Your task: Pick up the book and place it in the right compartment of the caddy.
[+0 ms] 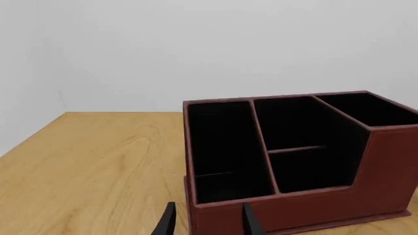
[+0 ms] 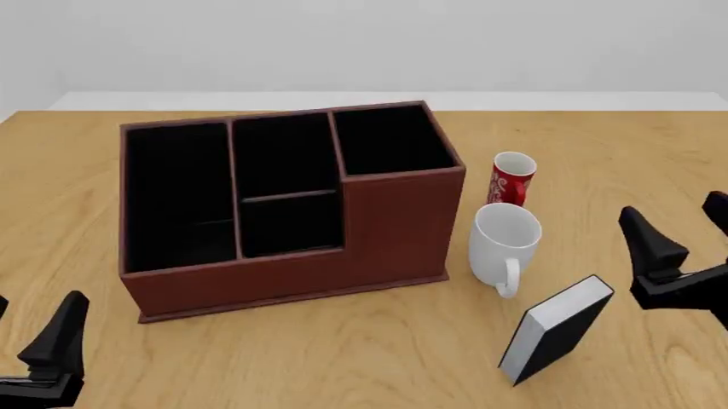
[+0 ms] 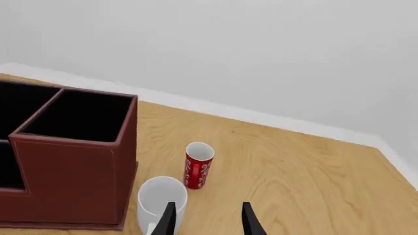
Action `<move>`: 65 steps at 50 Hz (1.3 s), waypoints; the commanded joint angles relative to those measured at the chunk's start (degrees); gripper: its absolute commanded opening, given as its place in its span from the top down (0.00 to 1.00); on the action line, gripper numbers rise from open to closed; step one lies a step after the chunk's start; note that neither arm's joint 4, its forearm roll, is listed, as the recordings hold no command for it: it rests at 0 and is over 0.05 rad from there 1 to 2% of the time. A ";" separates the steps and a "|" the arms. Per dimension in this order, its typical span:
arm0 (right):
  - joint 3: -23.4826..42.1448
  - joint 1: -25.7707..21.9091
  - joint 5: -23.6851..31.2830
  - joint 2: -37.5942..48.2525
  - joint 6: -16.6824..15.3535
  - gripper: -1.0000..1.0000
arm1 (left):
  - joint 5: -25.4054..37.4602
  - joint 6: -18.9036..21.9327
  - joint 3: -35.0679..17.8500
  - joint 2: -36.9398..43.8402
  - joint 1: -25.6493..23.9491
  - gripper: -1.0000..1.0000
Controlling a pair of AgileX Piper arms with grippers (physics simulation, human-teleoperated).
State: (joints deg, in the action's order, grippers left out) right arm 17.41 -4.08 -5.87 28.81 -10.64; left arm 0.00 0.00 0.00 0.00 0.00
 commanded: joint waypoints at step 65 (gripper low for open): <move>33.54 -16.57 38.65 22.87 -67.80 0.00 | 0.00 0.00 0.00 0.00 0.00 0.00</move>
State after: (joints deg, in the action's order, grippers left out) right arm 45.44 -20.65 24.56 48.76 -74.95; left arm 0.00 0.00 0.00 0.00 0.00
